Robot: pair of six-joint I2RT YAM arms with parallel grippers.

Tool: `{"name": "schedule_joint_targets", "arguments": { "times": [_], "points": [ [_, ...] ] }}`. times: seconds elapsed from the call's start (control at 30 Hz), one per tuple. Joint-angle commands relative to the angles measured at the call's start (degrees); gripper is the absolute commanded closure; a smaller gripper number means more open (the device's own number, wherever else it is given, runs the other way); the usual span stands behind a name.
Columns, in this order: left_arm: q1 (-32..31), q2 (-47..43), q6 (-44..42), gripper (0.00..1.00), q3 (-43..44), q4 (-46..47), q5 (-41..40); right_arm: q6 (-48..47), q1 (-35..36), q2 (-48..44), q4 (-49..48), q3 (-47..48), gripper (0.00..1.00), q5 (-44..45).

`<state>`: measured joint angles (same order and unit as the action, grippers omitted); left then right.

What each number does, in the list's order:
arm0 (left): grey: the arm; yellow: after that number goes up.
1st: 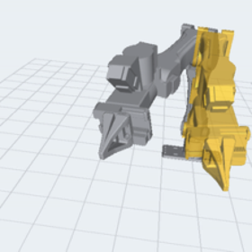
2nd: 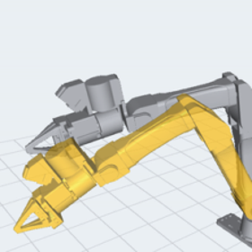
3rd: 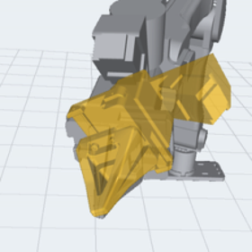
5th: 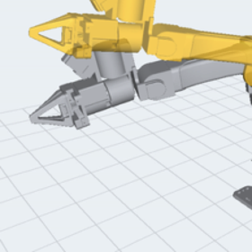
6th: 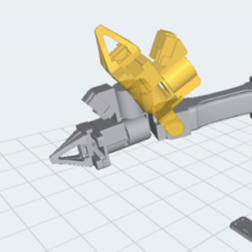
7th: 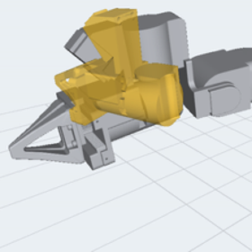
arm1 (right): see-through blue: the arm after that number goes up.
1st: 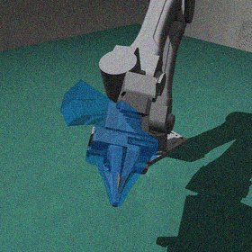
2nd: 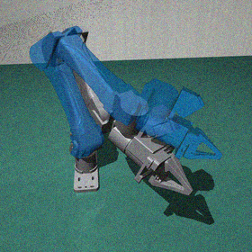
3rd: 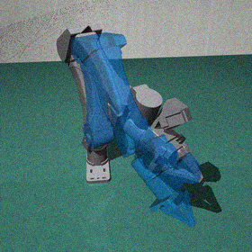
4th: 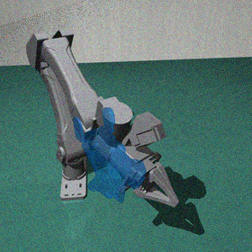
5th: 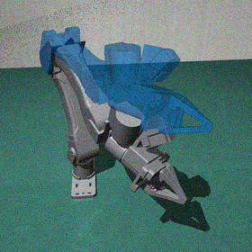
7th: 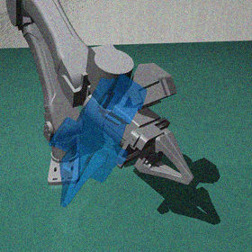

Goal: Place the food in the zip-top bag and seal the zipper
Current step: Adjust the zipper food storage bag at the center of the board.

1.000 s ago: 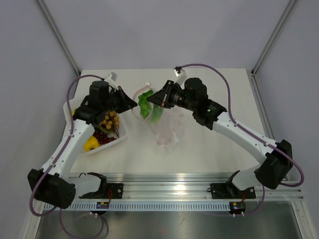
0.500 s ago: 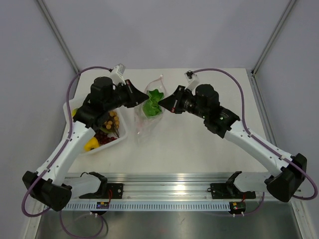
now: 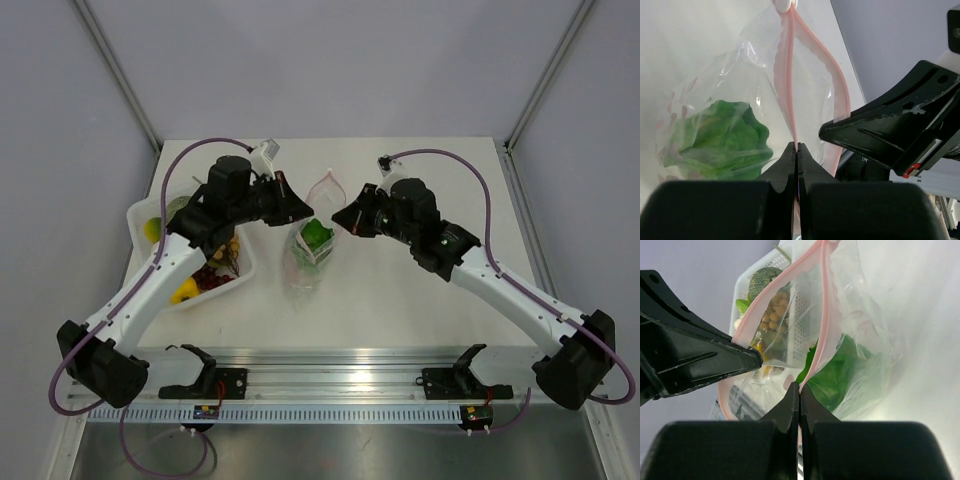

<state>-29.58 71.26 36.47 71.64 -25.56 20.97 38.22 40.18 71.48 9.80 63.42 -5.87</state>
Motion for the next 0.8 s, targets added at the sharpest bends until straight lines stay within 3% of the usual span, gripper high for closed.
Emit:
{"name": "schedule_joint_targets", "arguments": {
  "times": [0.0,0.2,0.3,0.47,0.63,0.77],
  "points": [
    [-0.2,2.6,-1.0,1.0,5.5,1.2,3.6,-0.9,-1.2,1.0,3.4,2.0,1.0,2.1],
    [-0.3,3.3,-6.1,1.0,22.2,-5.8,2.9,-6.2,-1.2,-5.2,4.2,10.3,1.0,2.4],
    [-0.2,2.3,-6.8,1.0,18.8,-4.7,3.5,-7.5,-1.2,-9.0,4.7,7.4,1.0,5.9],
    [-0.2,4.5,-10.9,1.0,6.0,-3.2,4.7,-7.8,-1.2,-10.1,8.0,0.2,1.0,14.3],
    [-0.2,8.8,-14.9,1.0,7.1,-6.7,5.8,-11.2,-1.2,-8.6,11.8,3.0,1.0,16.4],
    [-0.2,9.1,-14.1,1.0,11.8,-5.9,8.5,-14.1,-1.2,-6.9,13.4,11.9,1.0,16.1]
  ]
}}
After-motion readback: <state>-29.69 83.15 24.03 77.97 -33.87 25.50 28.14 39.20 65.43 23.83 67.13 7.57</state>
